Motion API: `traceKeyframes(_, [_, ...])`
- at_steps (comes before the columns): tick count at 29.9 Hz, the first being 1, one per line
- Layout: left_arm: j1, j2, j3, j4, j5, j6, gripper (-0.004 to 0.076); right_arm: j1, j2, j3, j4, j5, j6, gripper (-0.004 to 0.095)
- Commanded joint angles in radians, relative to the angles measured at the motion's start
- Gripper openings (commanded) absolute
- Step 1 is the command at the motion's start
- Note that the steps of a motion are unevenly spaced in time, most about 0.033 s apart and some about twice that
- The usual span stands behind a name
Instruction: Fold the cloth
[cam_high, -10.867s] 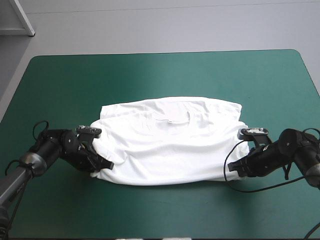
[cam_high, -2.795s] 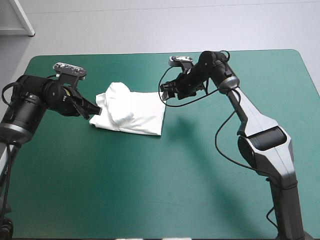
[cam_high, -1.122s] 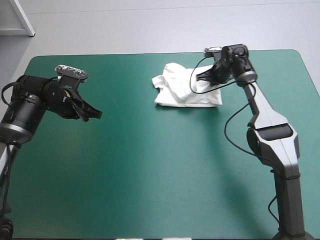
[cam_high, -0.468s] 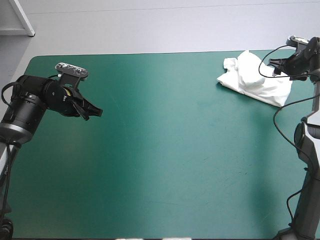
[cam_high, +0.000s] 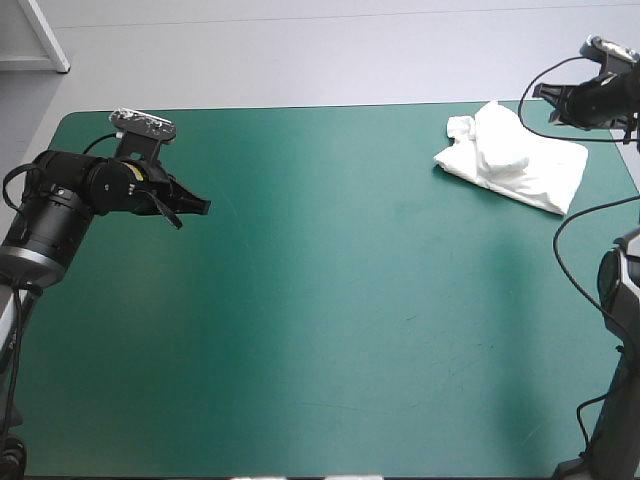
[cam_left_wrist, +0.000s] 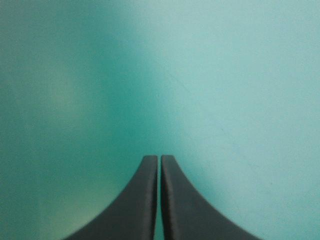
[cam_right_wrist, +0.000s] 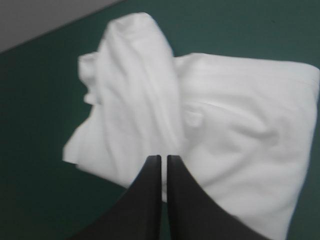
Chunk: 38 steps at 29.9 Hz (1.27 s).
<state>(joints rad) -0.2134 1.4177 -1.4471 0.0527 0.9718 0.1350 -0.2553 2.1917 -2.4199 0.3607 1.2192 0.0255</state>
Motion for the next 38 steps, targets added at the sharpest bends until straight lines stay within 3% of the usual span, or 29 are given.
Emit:
traceKeyframes(1, [-0.001,-0.039,-0.03,-0.019,-0.121,0.014,0.0019,0.009,-0.175,-0.03,0.086,-0.037,-0.047,-0.0017])
traceKeyframes(5, [-0.001,-0.067,-0.03,-0.053,-0.193,0.02,0.0019,0.092,-0.317,0.006,-0.015,-0.037,-0.108,-0.0017])
traceKeyframes(10, [-0.001,-0.15,-0.03,-0.176,-0.323,0.141,0.002,0.221,-0.483,0.116,-0.148,-0.039,-0.136,-0.0017])
traceKeyframes(15, [-0.001,-0.242,-0.03,-0.207,-0.279,0.272,0.0019,0.396,-0.629,0.304,-0.258,-0.108,-0.151,-0.0016])
traceKeyframes(19, [-0.001,-0.31,0.014,-0.202,-0.237,0.278,0.0019,0.518,-0.761,0.548,-0.338,-0.234,-0.143,-0.0016])
traceKeyframes(27, [-0.001,-0.521,0.386,-0.202,-0.4,0.275,0.002,0.597,-1.073,1.156,-0.392,-0.669,-0.088,-0.0015])
traceKeyframes(32, [-0.001,-0.637,0.615,-0.242,-0.51,0.275,0.002,0.597,-1.195,1.44,-0.392,-0.771,-0.128,-0.0016])
traceKeyframes(38, [-0.001,-0.727,0.812,-0.249,-0.52,0.275,0.0019,0.597,-1.366,1.719,-0.369,-0.884,-0.133,-0.0015])
